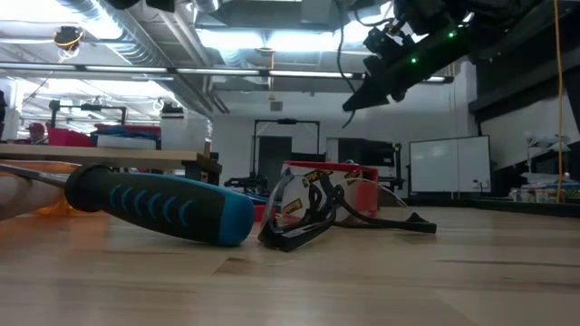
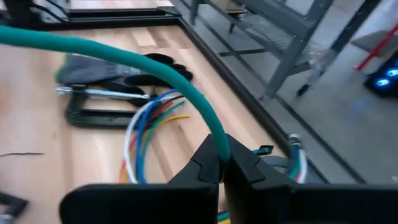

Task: Coil cords
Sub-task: Uncoil the green wire from the spool

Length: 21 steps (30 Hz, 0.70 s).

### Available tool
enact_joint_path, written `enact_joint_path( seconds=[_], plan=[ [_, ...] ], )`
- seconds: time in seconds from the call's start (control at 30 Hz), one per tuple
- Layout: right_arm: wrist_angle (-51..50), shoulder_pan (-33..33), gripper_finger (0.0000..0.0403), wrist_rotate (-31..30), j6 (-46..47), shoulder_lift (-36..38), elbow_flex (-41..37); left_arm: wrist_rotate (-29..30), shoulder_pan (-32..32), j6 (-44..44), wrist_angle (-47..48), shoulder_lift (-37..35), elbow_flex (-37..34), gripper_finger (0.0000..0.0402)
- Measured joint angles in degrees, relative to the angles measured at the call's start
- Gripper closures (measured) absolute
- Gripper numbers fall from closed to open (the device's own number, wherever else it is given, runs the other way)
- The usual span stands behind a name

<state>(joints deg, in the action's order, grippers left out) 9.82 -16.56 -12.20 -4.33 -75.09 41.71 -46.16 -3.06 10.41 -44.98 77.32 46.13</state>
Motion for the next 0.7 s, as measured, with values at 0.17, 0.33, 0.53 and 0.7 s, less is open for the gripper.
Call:
enact_joint_path(
  seconds=[0.17,0.33,0.53,0.7],
  plan=[
    [-2.88,0.02,0.0397,6.68,3.82,0.00,0.00,0.63,-0.60,-12.75,-3.38,0.00,0.00,0.0401],
    [-8.37,0.02,0.0397,10.33,7.15,-0.76,0.00,0.80,-1.51,-23.06,-6.54,0.02,0.00,0.0401],
    [-11.43,0.00,0.0397,10.31,9.81,-6.27,0.00,0.58,-3.45,-30.15,-8.69,0.02,0.00,0.0401],
    [-12.06,0.02,0.0397,13.36,10.48,-11.84,-0.01,2.44,-4.31,-31.86,-11.10,0.02,0.00,0.0401]
  ],
)
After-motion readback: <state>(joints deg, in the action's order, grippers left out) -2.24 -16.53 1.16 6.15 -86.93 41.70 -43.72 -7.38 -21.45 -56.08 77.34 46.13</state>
